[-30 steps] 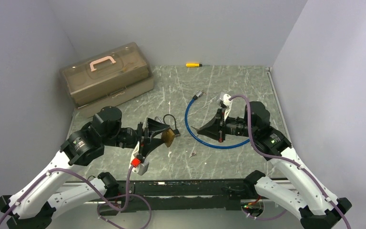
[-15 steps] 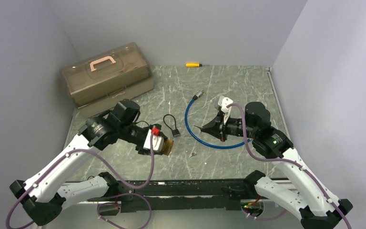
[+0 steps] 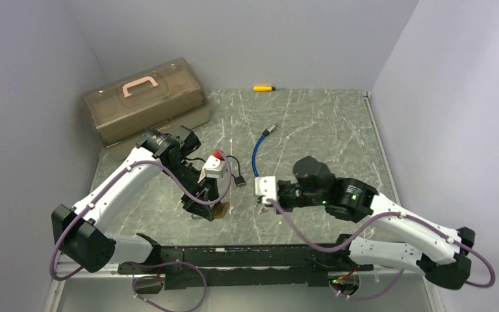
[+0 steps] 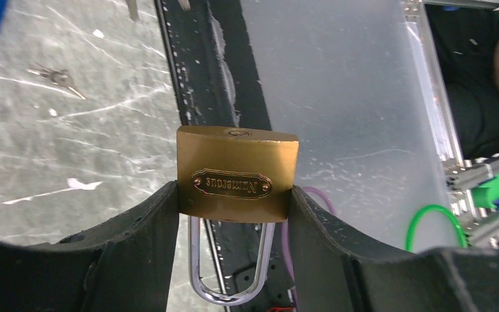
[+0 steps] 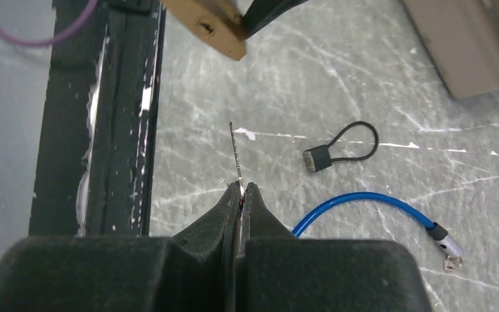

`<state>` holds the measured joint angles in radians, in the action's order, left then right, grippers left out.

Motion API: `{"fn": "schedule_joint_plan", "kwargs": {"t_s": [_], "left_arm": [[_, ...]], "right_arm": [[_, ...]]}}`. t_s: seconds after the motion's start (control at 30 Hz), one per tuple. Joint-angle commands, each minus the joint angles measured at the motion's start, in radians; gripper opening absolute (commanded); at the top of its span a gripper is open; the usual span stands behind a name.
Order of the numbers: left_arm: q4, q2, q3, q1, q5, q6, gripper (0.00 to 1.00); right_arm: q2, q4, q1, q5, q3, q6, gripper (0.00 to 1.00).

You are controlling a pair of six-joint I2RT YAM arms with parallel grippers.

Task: Unlock with the key

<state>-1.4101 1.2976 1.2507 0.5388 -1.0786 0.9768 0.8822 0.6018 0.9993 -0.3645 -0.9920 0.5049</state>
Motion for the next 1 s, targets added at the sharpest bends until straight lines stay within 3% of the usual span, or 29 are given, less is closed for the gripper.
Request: {"fn": "schedule_joint_plan", "kwargs": {"t_s": [0.0,0.27,0.47,0.97], "left_arm": [[-0.164,0.006,0.040,-0.003,-0.104,0.052,0.00],[-0.145,0.008,0.013,0.004,-0.123,-0.045,0.00],[0.033,-0.013,-0.018,0.036,-0.072,-0.336,0.00],[0.096,-0.019,-0.053,0.036,-0.088,-0.420,0.00]], "right_arm": [[0.050,0.078,0.110,0.215,-0.072,0.104,0.00],[0.129,0.147,0.225,0.352,-0.177,0.108,0.00],[0.234,0.185,0.322,0.425,-0.244,0.055,0.00],[0.288,0.154,0.364,0.457,-0.248,0.039,0.00]]}}
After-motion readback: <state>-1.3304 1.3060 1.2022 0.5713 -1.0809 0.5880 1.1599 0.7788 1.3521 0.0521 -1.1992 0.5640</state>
